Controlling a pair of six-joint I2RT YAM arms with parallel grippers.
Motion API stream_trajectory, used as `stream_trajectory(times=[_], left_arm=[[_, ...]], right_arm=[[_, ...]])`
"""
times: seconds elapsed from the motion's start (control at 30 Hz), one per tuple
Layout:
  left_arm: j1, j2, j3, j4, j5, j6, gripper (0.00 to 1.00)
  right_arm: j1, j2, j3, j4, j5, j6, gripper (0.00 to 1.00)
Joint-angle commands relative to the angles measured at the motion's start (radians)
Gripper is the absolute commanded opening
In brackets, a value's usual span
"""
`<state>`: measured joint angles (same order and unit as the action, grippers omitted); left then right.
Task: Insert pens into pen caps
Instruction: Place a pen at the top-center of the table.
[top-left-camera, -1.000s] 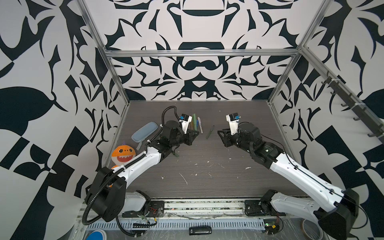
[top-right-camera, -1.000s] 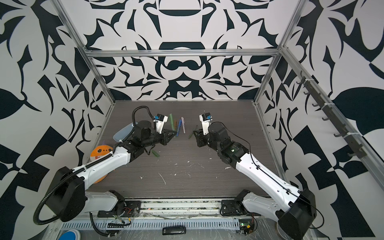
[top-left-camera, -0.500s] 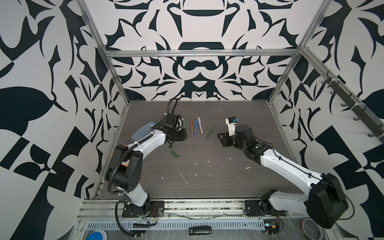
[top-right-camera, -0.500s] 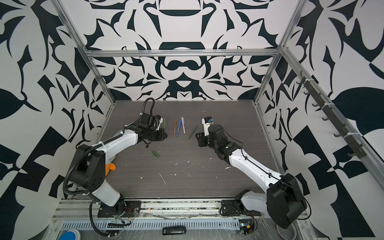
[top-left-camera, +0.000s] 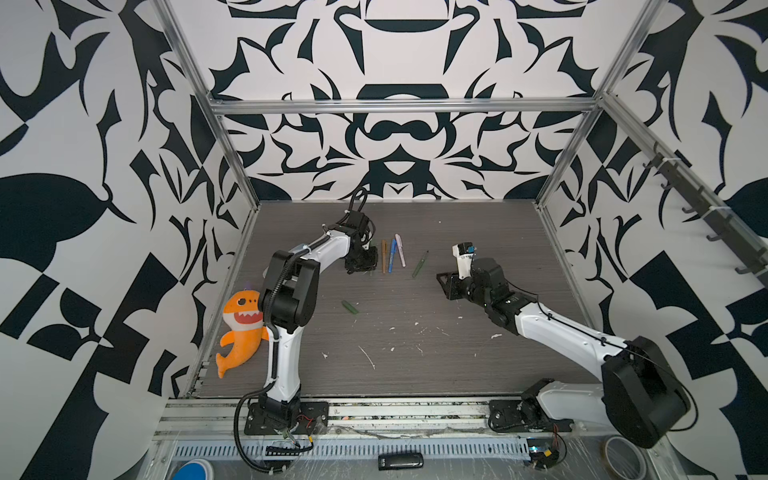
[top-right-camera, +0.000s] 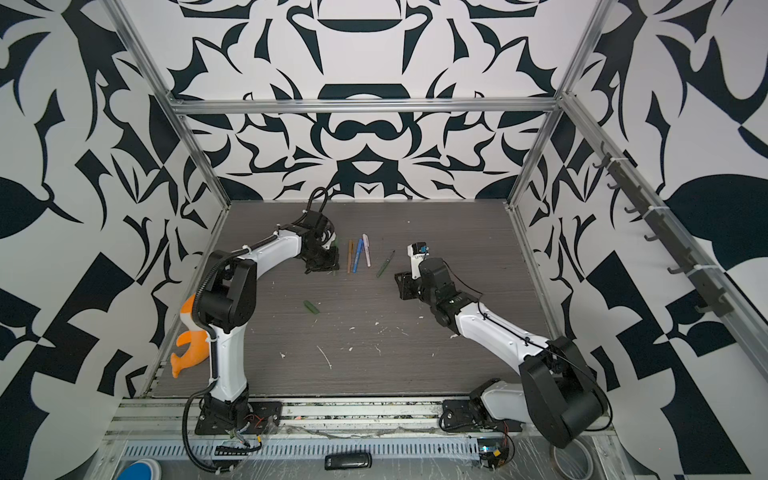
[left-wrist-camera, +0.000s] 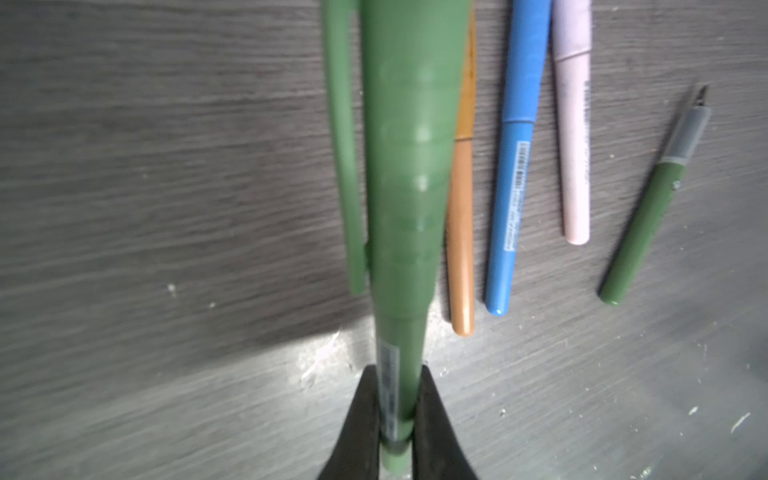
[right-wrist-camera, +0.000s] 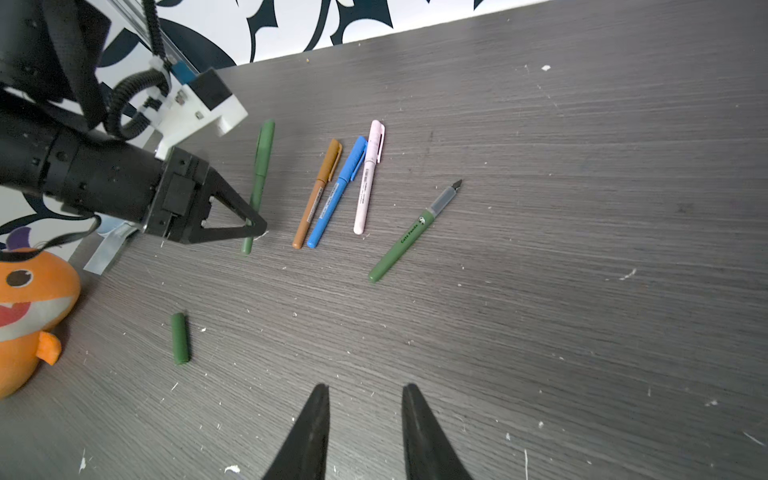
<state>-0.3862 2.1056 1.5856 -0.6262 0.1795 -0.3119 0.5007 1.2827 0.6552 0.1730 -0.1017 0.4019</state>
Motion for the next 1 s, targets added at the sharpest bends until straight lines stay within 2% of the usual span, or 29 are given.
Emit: stream_trajectory(times=[0.0, 0.47, 0.67, 0.97], left_arm=[[0.006, 0.044, 0.059, -0.098, -0.006, 0.016, 0.0], [0.012, 0.184, 0.209, -0.193, -0.013, 0.034, 0.06], [0.013, 0.198, 0.223, -0.181, -0.005, 0.026, 0.13], [0.013, 0.204, 0.232, -0.199, 0.008, 0.027, 0.17]], right_arm=[[-0.002, -0.009, -0.009, 0.082, -0.01, 0.018, 0.33], [-0.002, -0.025, -0.034, 0.099, -0.022, 0.041, 0.32], [-0.001, -0.02, -0.035, 0.103, -0.024, 0.045, 0.32], [-0.001, -0.027, -0.039, 0.103, -0.033, 0.048, 0.31]])
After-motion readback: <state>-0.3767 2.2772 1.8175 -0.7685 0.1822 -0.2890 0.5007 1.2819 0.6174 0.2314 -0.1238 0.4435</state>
